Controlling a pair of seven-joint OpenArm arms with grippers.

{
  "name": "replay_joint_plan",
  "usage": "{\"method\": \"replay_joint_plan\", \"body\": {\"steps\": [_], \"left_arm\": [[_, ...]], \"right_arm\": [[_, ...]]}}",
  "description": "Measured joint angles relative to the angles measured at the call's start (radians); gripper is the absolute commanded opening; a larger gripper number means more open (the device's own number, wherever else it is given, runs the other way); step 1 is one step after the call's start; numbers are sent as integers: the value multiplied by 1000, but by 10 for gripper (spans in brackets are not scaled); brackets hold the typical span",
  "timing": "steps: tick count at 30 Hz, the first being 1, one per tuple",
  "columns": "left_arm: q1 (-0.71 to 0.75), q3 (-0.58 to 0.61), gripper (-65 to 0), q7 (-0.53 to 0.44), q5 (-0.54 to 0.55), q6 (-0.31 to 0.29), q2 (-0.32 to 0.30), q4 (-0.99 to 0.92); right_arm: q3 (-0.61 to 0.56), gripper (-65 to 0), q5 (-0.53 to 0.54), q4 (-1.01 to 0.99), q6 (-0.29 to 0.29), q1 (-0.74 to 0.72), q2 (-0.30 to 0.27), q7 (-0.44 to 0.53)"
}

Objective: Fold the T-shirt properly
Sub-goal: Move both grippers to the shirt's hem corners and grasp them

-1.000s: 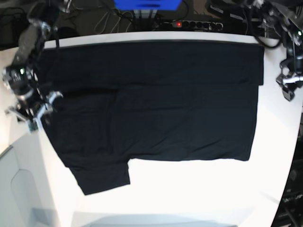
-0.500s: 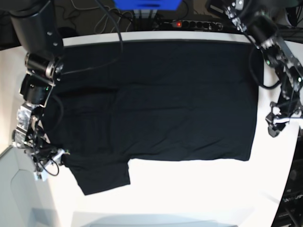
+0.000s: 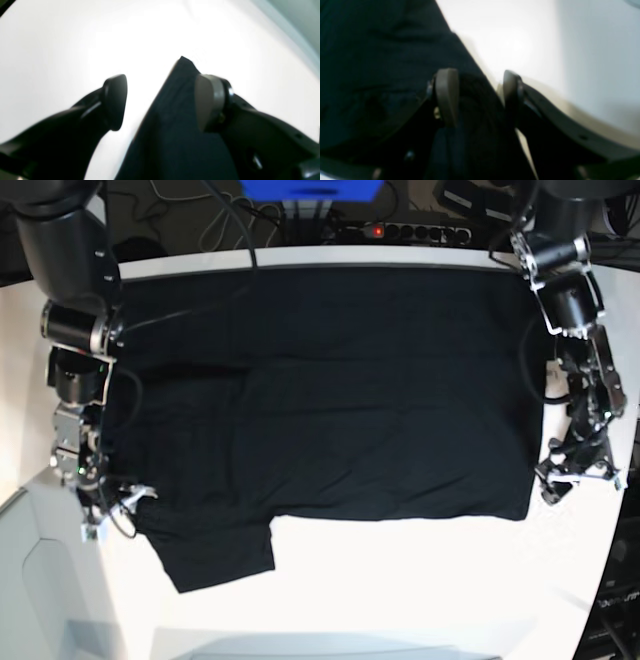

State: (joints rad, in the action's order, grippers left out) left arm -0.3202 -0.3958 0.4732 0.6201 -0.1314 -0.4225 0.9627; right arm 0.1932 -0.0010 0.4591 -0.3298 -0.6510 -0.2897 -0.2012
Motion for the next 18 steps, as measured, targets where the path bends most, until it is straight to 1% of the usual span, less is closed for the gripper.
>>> {"method": "replay_joint_plan", "body": {"steps": [5,7,9,12,14,18], "left_arm": [[-98,105,-238,-109,-1,4,-25,-222],[-143,168,-238,-148,2,-1,-27,-294],[-188,227,-238,-194,3,-8,-30,-367],[-238,329,-238,-282,4,-7,-35,-449],[-271,387,-238,-313,2,-8,-34,-505],[-336,463,-238,-347,3,-8,-34,-599]], "right_arm": [[0,-360,5,9,3,20,8,21],[0,-376,7,10,3,30,10,37],[1,-427,7,10,6,32,17,40],[1,-564,15,19,11,51,30,56],[2,-650,27,19,11,58,34,68],[2,-650,28,22,13,71,40,79]]}}
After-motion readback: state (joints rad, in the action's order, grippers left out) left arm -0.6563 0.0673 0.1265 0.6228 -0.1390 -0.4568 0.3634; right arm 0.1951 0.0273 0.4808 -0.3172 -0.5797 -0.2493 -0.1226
